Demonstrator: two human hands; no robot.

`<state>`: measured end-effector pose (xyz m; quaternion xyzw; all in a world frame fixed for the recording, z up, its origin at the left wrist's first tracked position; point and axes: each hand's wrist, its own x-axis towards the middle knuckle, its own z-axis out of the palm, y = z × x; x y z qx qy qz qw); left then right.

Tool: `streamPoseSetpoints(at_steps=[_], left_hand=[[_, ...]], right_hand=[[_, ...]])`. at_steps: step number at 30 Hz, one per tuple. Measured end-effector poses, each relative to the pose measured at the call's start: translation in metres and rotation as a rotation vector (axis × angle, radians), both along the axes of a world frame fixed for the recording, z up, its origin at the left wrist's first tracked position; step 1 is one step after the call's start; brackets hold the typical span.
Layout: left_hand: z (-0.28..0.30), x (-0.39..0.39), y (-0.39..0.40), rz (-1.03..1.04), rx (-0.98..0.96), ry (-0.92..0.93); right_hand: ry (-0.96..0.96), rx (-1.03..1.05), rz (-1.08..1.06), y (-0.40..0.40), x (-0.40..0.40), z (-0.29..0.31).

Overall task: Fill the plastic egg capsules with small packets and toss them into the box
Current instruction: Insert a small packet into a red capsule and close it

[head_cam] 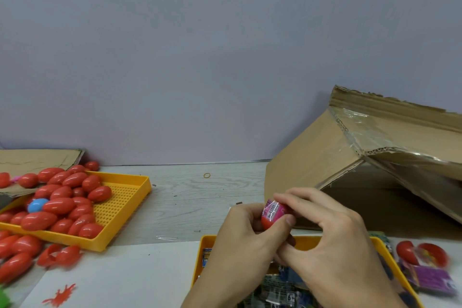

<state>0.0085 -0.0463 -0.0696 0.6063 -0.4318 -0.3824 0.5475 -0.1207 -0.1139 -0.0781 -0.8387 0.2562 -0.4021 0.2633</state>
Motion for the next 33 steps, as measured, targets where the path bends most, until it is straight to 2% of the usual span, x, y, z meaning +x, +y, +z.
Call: streamPoseSetpoints(at_steps=[6,11,16,22,26,29,33], left_hand=[[-0.003,0.003,0.0,-0.011,0.041,0.007],[-0.001,-0.003,-0.003,0.044,-0.011,0.134],[0.0,-0.008,-0.005,-0.006,-0.004,0.259],[-0.006,-0.005,-0.007,0.014,0.035,0.195],[-0.005,-0.004,-0.007,0.02,-0.004,0.18],[-0.004,-0.005,-0.009,0.092,0.016,0.308],[0.003,-0.009,-0.007,0.078,-0.003,0.562]], right_hand=[[-0.006,0.034,0.037,-0.002,-0.001,0.0],[-0.054,0.063,0.014,-0.001,0.0,0.002],[-0.12,0.095,0.002,0.002,0.001,0.003],[-0.13,0.129,0.013,0.003,0.003,0.002],[-0.11,0.1,0.002,0.003,0.003,0.003],[-0.106,0.126,0.016,0.003,0.003,0.002],[-0.127,0.158,0.035,0.006,0.005,0.002]])
